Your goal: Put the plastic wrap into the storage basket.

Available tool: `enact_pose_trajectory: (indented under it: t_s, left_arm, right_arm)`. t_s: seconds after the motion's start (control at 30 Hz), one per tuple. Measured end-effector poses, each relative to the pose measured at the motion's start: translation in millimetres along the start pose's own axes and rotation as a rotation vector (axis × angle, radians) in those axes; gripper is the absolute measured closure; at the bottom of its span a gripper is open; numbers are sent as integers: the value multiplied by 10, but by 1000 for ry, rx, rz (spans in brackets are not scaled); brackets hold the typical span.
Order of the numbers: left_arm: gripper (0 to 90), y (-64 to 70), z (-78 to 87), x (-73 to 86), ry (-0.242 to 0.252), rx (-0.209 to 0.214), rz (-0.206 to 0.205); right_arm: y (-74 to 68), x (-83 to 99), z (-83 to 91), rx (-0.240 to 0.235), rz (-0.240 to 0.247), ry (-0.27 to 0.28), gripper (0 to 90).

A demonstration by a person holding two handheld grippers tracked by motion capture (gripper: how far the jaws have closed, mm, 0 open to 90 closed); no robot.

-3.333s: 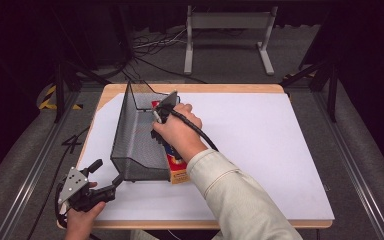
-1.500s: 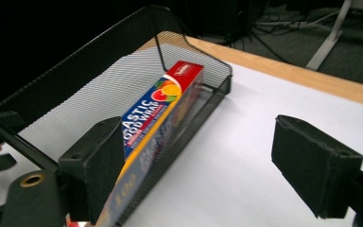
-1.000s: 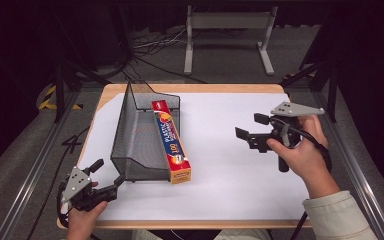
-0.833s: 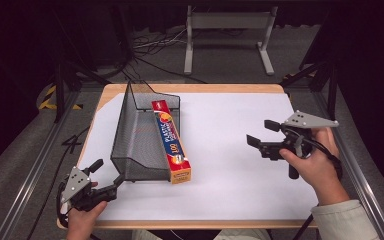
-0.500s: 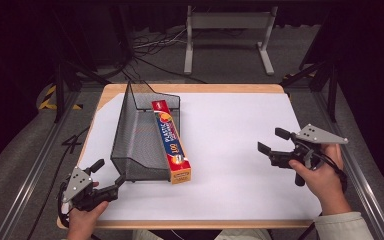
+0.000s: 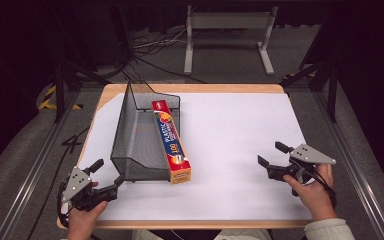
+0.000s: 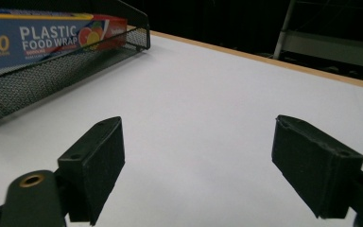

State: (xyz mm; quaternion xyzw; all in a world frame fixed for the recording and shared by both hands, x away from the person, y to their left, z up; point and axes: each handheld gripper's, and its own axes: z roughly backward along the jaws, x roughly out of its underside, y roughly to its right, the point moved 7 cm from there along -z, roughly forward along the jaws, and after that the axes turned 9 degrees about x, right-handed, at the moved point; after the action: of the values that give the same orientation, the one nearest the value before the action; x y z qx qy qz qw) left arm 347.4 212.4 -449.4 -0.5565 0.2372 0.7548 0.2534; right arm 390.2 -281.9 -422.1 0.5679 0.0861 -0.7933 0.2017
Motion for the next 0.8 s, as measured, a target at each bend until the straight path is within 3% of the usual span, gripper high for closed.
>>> enact_pose_trajectory:
  t_s: [0.37,0.8]
  left_arm:
    - [150,18,-24,26,-17,23,-10]
    - [150,35,-56,47,-40,33,-15]
  right_arm:
    - [7,346,-28,7,-6,-78,178]
    - [-21,603,-45,-8,39,-218,178]
